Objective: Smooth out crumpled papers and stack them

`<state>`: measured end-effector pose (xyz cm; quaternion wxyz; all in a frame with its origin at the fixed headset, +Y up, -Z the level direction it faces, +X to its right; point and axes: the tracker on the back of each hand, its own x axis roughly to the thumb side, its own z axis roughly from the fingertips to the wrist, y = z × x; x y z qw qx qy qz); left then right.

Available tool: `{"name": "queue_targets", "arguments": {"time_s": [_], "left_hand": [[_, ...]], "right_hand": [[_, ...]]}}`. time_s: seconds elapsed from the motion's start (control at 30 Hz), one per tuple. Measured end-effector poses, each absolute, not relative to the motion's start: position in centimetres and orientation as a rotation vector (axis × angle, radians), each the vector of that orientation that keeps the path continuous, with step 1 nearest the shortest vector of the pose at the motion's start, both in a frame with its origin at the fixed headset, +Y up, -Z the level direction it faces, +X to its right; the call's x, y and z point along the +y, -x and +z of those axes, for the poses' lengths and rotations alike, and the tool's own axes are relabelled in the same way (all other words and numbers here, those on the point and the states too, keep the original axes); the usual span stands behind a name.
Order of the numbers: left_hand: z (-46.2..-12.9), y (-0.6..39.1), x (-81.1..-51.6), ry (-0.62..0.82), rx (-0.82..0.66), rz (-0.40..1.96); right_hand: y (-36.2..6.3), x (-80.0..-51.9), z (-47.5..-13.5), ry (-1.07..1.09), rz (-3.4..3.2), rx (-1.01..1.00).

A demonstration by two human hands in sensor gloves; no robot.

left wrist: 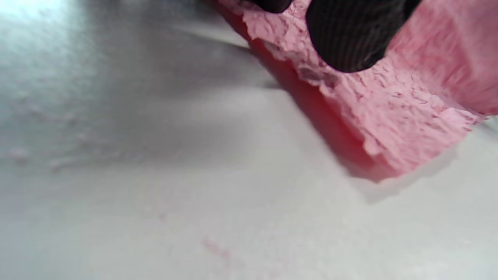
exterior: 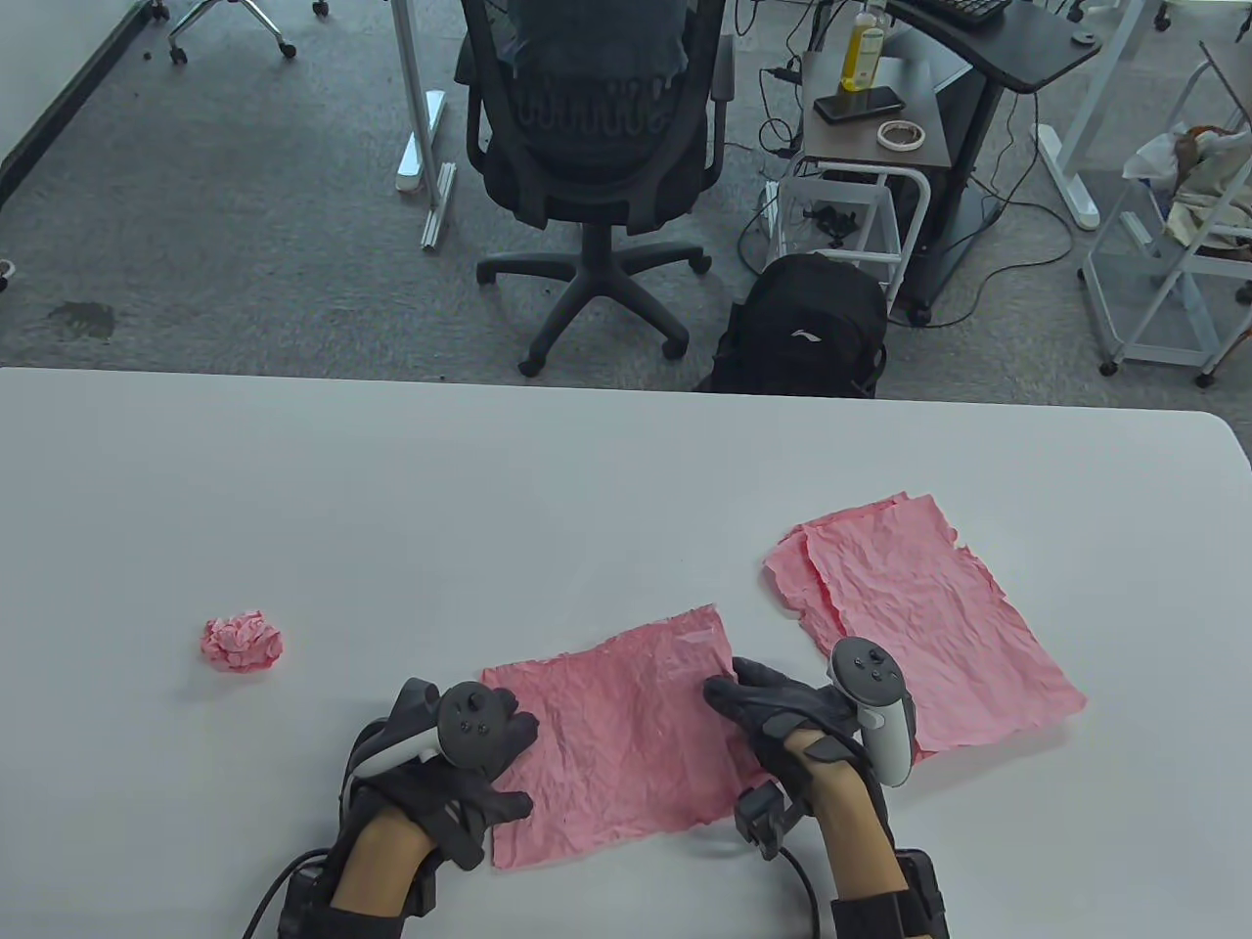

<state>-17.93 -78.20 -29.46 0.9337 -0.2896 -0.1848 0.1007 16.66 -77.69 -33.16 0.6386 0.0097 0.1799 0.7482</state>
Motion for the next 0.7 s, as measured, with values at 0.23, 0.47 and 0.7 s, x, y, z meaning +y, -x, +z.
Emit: {"name": "queue_targets", "arguments": {"time_s": [0.23, 0.47, 0.7], "left_hand": [[-29.5, 18.3, -76.7, 0.331, -0.336, 0.249], [-29.3, 18.9, -75.6, 0.195, -0.309, 0.270], [-29.5, 18.9, -75.7, 0.213, -0.308, 0.271]], "right_hand": [[-18.4, -74.9, -34.0, -0.030, 1.577, 0.007], [-27.7, -72.5, -31.9, 0.339, 1.340, -0.575], [-32.0, -74.3, -30.7, 0.589, 1.572, -0.699]]}}
